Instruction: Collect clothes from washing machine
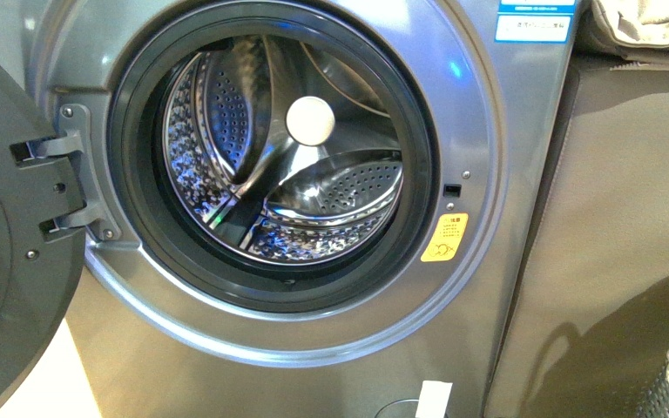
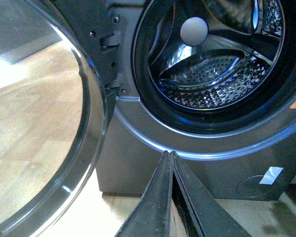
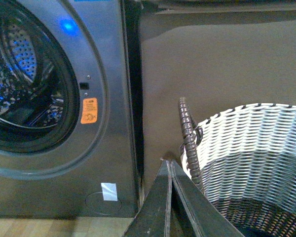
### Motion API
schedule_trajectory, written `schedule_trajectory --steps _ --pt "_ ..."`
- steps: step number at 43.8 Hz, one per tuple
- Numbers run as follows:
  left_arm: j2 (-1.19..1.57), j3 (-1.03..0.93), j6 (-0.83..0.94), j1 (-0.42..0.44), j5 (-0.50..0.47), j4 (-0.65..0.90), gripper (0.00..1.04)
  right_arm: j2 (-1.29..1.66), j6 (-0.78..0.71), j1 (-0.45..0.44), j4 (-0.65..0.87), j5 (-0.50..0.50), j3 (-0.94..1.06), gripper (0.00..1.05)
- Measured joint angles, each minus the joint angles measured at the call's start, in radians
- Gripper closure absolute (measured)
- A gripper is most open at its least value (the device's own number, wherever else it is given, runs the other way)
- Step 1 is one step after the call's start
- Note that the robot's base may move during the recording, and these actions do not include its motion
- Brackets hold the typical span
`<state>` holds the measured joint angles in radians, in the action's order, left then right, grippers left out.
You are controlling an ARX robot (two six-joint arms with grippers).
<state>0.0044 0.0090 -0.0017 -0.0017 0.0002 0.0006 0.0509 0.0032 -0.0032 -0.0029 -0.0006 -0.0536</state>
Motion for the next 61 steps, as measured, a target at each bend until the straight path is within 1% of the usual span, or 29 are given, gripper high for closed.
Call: schedule_trajectory --steps 11,30,31,37,43,44,46,47,49,51,53,54,57,59,60,61 --pt "0.000 0.000 0.000 0.000 0.000 0.000 1.01 -0.045 0.000 0.000 0.000 -0.001 0.048 1.02" --pt "0.000 0.000 0.000 0.000 0.000 0.000 1.01 -0.047 0.000 0.000 0.000 -0.001 0.048 1.02" --pt "0.000 0.000 0.000 0.000 0.000 0.000 1.01 -0.047 -0.002 0.000 0.000 -0.001 0.048 1.00" --pt "0.000 0.000 -0.001 0.000 0.000 0.000 1.01 -0.047 -0.002 0.000 0.000 -0.001 0.048 0.76" --pt "0.000 0.000 0.000 0.000 0.000 0.000 0.76 -0.047 -0.002 0.000 0.000 -0.001 0.048 0.51" --pt "0.000 0.000 0.000 0.000 0.000 0.000 0.71 -0.047 -0.002 0.000 0.000 -0.001 0.048 0.48" --pt "0.000 0.000 0.000 0.000 0.000 0.000 0.64 -0.047 -0.002 0.000 0.000 -0.001 0.048 0.39" --pt "0.000 0.000 0.000 0.000 0.000 0.000 0.59 -0.047 -0.002 0.000 0.000 -0.001 0.048 0.33" --pt "0.000 0.000 0.000 0.000 0.000 0.000 0.51 -0.047 -0.002 0.000 0.000 -0.001 0.048 0.26" --pt "0.000 0.000 0.000 0.000 0.000 0.000 0.39 -0.047 -0.002 0.000 0.000 -0.001 0.048 0.16" --pt "0.000 0.000 0.000 0.000 0.000 0.000 0.30 -0.047 -0.001 0.000 0.000 -0.001 0.048 0.07" --pt "0.000 0.000 0.000 0.000 0.000 0.000 0.26 -0.047 0.000 0.000 0.000 -0.001 0.048 0.06" --pt "0.000 0.000 0.000 0.000 0.000 0.000 0.16 -0.047 -0.001 0.000 0.000 -0.001 0.048 0.08" --pt "0.000 0.000 0.000 0.000 0.000 0.000 0.09 -0.047 -0.001 0.000 0.000 -0.001 0.048 0.08" --pt "0.000 0.000 0.000 0.000 0.000 0.000 0.06 -0.047 -0.001 0.000 0.000 -0.001 0.048 0.07" --pt "0.000 0.000 0.000 0.000 0.000 0.000 0.05 -0.047 -0.001 0.000 0.000 -0.001 0.048 0.07"
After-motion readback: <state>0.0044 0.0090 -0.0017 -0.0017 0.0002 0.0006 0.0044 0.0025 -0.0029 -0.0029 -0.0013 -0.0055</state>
